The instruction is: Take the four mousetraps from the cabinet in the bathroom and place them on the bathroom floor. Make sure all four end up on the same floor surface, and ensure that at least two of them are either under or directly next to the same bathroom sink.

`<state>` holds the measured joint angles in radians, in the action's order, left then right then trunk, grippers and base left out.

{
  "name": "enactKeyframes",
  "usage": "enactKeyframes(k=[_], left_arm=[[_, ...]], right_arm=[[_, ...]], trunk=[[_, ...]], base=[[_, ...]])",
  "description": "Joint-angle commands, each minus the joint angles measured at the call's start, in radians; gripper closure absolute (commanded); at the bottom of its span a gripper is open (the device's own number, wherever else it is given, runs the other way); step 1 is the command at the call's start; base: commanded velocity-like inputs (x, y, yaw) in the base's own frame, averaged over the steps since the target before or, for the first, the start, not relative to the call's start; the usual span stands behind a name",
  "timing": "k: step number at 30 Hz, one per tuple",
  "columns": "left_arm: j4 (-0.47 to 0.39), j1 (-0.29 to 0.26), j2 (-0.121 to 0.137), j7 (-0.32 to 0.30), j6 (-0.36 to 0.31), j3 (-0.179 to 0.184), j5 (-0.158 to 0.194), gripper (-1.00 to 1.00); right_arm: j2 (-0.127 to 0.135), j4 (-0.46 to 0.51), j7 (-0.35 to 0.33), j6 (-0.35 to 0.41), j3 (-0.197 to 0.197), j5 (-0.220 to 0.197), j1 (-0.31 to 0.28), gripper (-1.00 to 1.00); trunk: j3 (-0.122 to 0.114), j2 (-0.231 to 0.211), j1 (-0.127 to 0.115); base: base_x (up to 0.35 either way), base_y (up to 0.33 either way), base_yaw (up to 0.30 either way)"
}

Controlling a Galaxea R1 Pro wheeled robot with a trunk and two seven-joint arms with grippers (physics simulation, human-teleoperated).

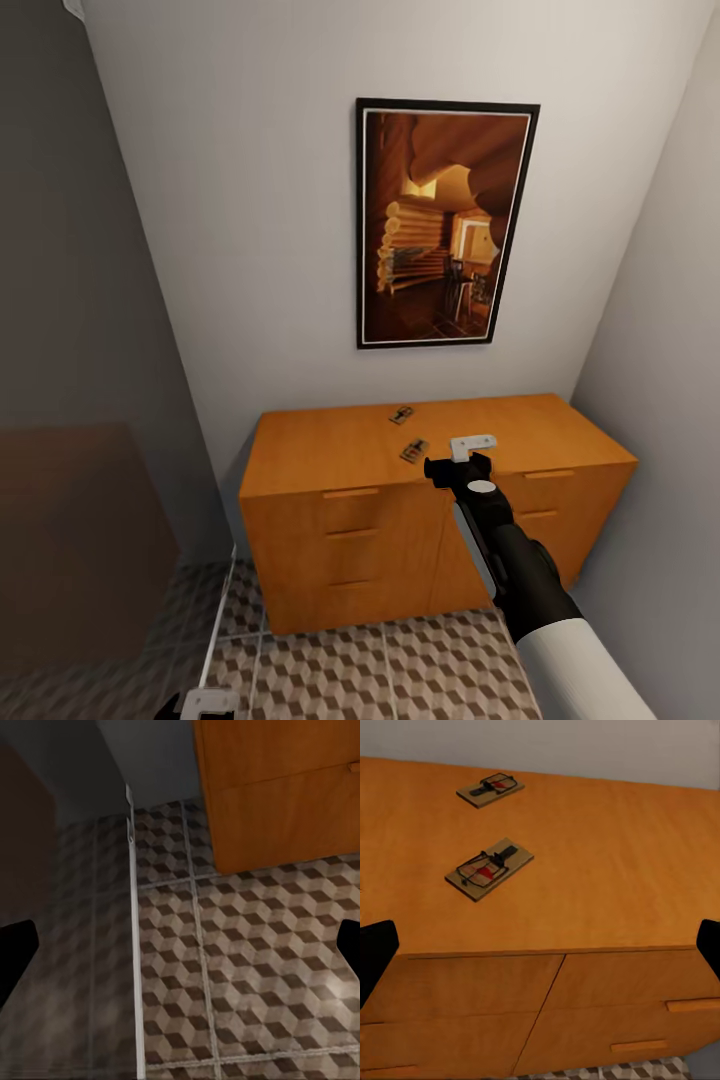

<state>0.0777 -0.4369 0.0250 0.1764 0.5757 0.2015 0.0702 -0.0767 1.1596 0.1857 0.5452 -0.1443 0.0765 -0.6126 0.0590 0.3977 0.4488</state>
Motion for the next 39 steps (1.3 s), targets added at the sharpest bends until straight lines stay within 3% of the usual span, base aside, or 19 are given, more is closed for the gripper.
enactKeyframes(k=[1,22,39], left_arm=[[0.004,-0.002,0.000,0.002,0.006,0.009,0.007,-1.00],[0.004,-0.002,0.000,0.002,0.006,0.009,0.007,-1.00],[0.004,-0.002,-0.001,0.002,0.006,0.009,0.007,-1.00]], right_arm=[[0.000,0.001,0.001,0.008,-0.001,0.008,-0.001,-1.00],[0.002,0.000,0.001,0.007,-0.001,0.008,-0.001,-1.00],[0.002,-0.003,0.000,0.007,-0.001,0.008,-0.001,-1.00]], trunk=[[0.002,0.002,0.001],[0.002,0.002,0.001],[0.002,0.002,0.001]], base=[[0.282,0.153,0.000],[0.073,0.043,-0.002],[0.063,0.079,-0.176]])
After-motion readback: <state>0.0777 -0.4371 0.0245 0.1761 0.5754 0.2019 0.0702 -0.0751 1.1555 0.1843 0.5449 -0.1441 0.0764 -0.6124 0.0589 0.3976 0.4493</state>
